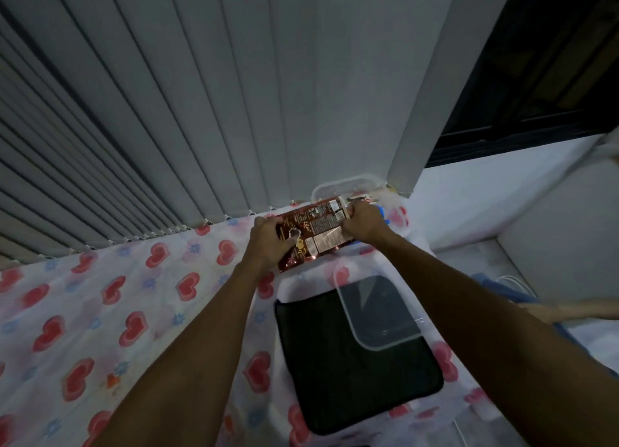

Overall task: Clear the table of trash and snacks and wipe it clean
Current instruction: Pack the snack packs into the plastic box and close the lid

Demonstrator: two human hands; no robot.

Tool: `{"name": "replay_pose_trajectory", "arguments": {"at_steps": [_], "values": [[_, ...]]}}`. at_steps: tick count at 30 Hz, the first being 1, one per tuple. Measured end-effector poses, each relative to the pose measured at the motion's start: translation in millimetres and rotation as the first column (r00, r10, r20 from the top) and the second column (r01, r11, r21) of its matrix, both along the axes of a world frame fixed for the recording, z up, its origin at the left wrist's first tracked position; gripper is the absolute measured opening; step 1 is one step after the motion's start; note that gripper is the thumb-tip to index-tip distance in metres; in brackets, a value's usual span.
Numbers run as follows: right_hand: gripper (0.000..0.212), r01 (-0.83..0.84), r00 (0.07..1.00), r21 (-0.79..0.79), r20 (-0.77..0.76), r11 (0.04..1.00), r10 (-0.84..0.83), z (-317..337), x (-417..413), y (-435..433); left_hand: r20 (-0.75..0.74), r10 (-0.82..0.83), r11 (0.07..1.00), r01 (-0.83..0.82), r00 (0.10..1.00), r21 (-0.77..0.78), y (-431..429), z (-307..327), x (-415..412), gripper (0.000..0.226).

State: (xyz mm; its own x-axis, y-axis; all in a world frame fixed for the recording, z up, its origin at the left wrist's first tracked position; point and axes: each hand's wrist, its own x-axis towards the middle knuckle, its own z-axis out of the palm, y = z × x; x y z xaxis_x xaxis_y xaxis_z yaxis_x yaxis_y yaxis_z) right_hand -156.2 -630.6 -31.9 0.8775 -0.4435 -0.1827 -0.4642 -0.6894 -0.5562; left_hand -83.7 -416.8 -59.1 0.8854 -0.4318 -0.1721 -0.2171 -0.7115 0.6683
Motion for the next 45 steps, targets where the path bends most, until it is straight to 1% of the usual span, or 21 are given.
{"name": "replay_pose_trajectory", "arguments": {"at_steps": [2, 4, 6, 8, 11, 16, 18, 20, 21, 23, 25, 27, 29, 33, 36, 38, 42, 45], "values": [[0.015, 0.060, 0.998, 0.034, 0.015, 0.998, -0.061, 1, -1, -28, 0.023, -0.025, 1.000, 0.025, 0.999, -0.004, -28, 3, 3, 0.056], [0.011, 0.117, 0.992, 0.082, 0.026, 0.990, -0.120, -3, -3, -56, 0.016, -0.030, 1.000, 0.030, 0.999, 0.005, -55, 2, 4, 0.068], [0.020, 0.142, 0.990, 0.107, 0.002, 0.984, -0.143, -12, -2, -81, 0.009, -0.052, 0.998, 0.051, 0.999, 0.021, -82, -4, 4, 0.075], [0.022, 0.141, 0.990, 0.121, -0.023, 0.982, -0.139, -23, 1, -101, -0.006, -0.062, 0.997, 0.062, 0.998, 0.043, -105, -12, 5, 0.077], [0.021, 0.120, 0.992, 0.102, -0.054, 0.987, -0.115, -41, 10, -121, 0.002, -0.082, 0.992, 0.081, 0.997, 0.095, -125, -27, 9, 0.073], [0.029, 0.015, 0.997, 0.030, -0.078, 0.999, -0.013, -64, 22, -140, 0.046, -0.112, 0.978, 0.102, 0.993, 0.182, -140, -45, 15, 0.072], [0.037, -0.046, 0.998, -0.006, -0.050, 0.999, 0.046, -72, 22, -141, 0.068, -0.171, 0.957, 0.150, 0.983, 0.247, -143, -47, 16, 0.067], [0.042, -0.114, 0.993, -0.065, -0.014, 0.991, 0.114, -77, 22, -140, 0.090, -0.251, 0.915, 0.205, 0.964, 0.348, -148, -48, 14, 0.057], [0.042, -0.152, 0.988, -0.102, -0.017, 0.983, 0.151, -78, 22, -142, 0.099, -0.280, 0.891, 0.220, 0.955, 0.397, -151, -49, 11, 0.055], [0.044, -0.209, 0.977, -0.146, -0.076, 0.967, 0.200, -80, 23, -146, 0.116, -0.304, 0.865, 0.222, 0.946, 0.451, -157, -52, 7, 0.055], [0.041, -0.233, 0.968, -0.145, -0.126, 0.962, 0.216, -79, 21, -150, 0.141, -0.320, 0.851, 0.219, 0.937, 0.477, -161, -54, 4, 0.054], [0.037, -0.249, 0.965, -0.148, -0.127, 0.957, 0.231, -79, 20, -151, 0.142, -0.338, 0.831, 0.224, 0.930, 0.509, -162, -53, 3, 0.052], [0.035, -0.265, 0.962, -0.210, -0.118, 0.941, 0.245, -78, 16, -148, 0.124, -0.341, 0.824, 0.233, 0.932, 0.516, -160, -49, 1, 0.049], [0.046, -0.265, 0.964, -0.395, -0.121, 0.880, 0.236, -70, 6, -135, 0.100, -0.326, 0.849, 0.245, 0.940, 0.468, -150, -39, -7, 0.042], [0.059, -0.220, 0.974, -0.384, -0.131, 0.896, 0.183, -60, -7, -129, 0.104, -0.314, 0.867, 0.240, 0.944, 0.436, -139, -31, -17, 0.047], [0.062, -0.182, 0.982, -0.378, -0.119, 0.908, 0.147, -56, -20, -124, 0.108, -0.324, 0.866, 0.249, 0.940, 0.434, -132, -30, -26, 0.052], [0.053, -0.138, 0.990, -0.396, -0.072, 0.908, 0.119, -57, -57, -110, 0.109, -0.336, 0.865, 0.261, 0.936, 0.428, -114, -32, -56, 0.052], [0.048, -0.126, 0.992, -0.390, -0.079, 0.912, 0.103, -59, -85, -97, 0.126, -0.330, 0.882, 0.258, 0.935, 0.394, -99, -34, -85, 0.051]]}}
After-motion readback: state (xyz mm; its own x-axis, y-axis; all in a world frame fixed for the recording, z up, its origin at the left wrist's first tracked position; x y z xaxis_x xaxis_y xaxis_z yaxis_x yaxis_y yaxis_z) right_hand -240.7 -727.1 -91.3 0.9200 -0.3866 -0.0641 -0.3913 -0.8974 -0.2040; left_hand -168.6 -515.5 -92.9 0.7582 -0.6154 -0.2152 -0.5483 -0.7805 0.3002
